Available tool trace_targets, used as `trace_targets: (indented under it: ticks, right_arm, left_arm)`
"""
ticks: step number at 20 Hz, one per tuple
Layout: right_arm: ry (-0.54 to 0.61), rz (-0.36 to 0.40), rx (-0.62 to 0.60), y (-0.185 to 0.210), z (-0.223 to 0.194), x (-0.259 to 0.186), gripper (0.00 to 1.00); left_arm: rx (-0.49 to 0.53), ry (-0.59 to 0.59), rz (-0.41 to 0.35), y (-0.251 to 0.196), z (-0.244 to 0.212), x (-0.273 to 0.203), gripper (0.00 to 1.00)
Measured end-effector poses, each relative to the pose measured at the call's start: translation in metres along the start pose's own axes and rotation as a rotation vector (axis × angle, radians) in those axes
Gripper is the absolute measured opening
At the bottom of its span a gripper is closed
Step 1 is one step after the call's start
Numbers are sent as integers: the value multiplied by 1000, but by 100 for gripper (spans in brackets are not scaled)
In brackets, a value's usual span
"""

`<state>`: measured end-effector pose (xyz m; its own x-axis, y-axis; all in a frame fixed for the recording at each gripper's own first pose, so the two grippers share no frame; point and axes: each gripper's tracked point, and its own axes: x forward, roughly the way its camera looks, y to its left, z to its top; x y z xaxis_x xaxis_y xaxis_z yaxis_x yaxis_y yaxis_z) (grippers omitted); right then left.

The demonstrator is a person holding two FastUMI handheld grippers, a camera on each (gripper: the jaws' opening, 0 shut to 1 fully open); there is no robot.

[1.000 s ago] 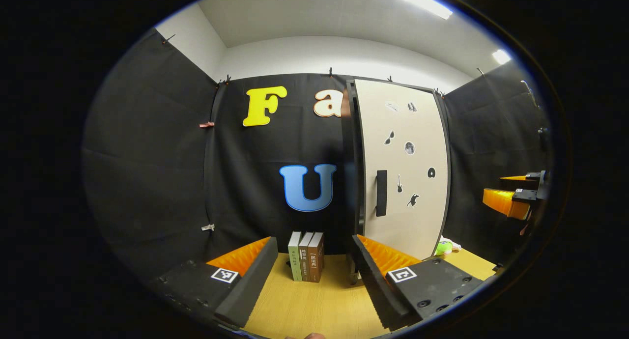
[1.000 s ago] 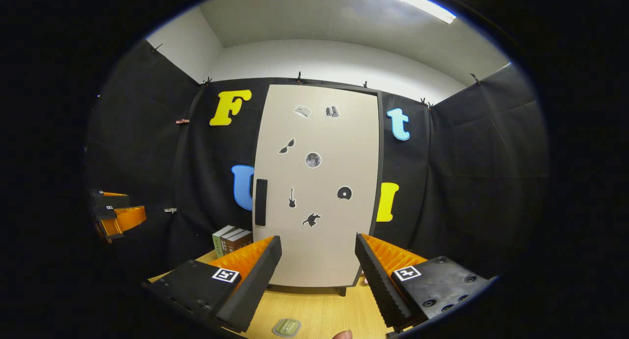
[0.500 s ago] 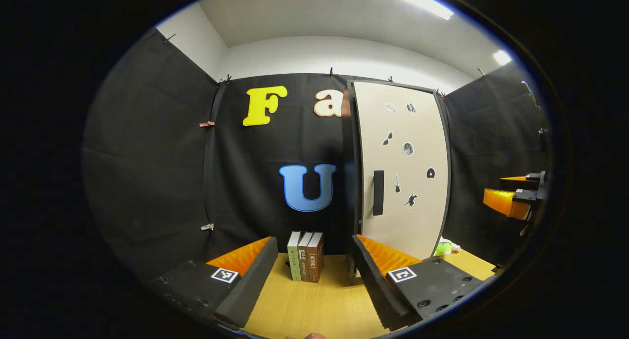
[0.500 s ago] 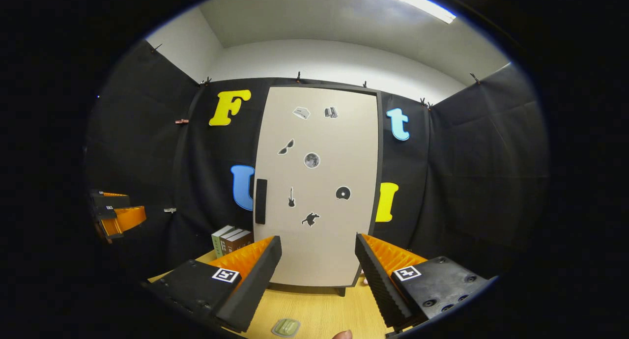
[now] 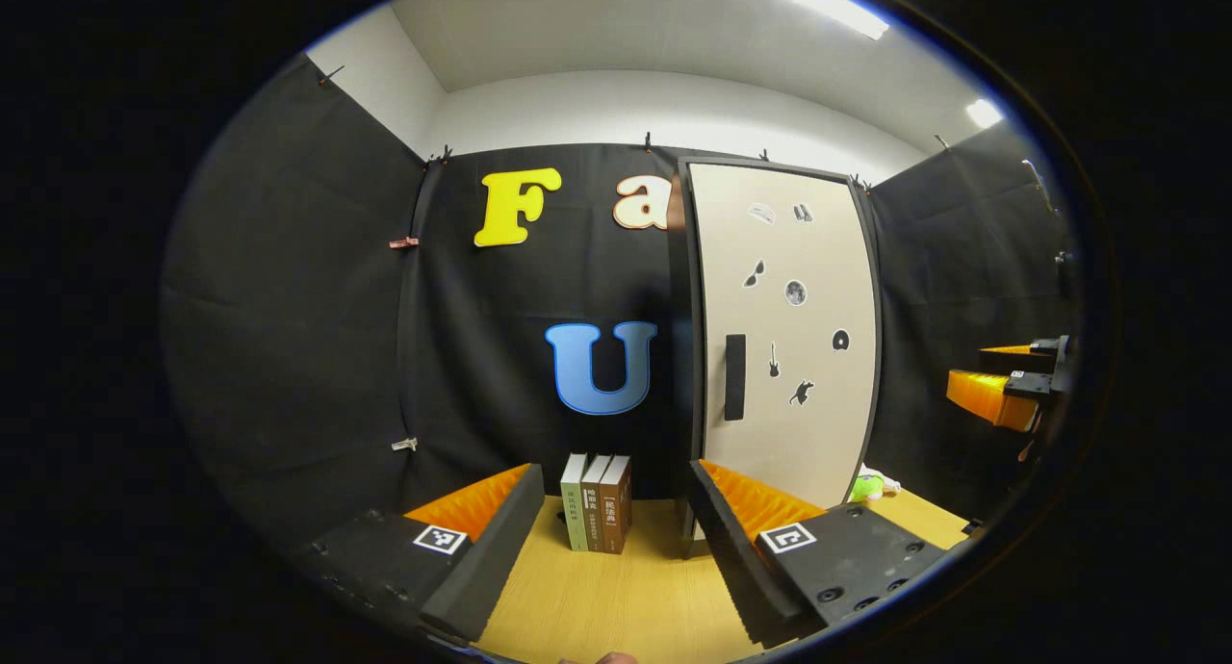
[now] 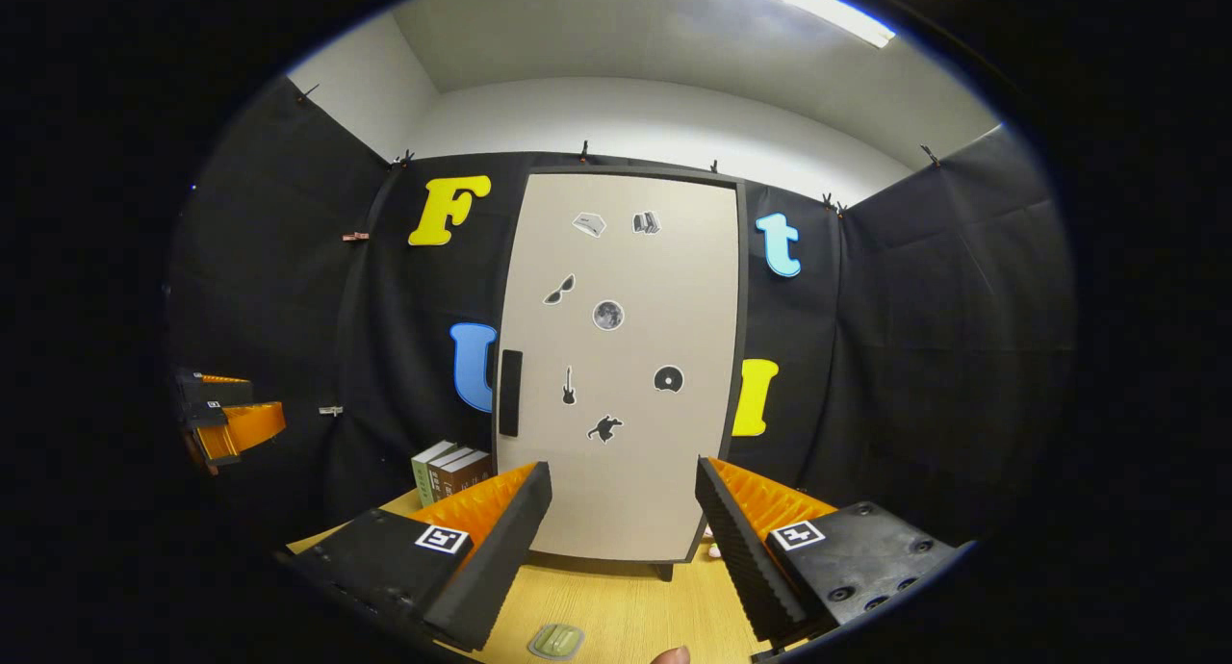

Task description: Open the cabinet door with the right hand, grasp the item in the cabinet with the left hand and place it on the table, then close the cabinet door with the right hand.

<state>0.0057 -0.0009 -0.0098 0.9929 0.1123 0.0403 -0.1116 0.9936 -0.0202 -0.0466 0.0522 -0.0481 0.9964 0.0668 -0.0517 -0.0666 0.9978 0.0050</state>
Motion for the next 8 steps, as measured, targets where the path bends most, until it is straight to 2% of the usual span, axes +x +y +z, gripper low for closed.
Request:
trace_targets:
  ticks: [8]
  right_arm:
    - [-2,-3,1,0,0,0,98]
  left_arm:
    - [4,-3,-4,-2,2,1,94]
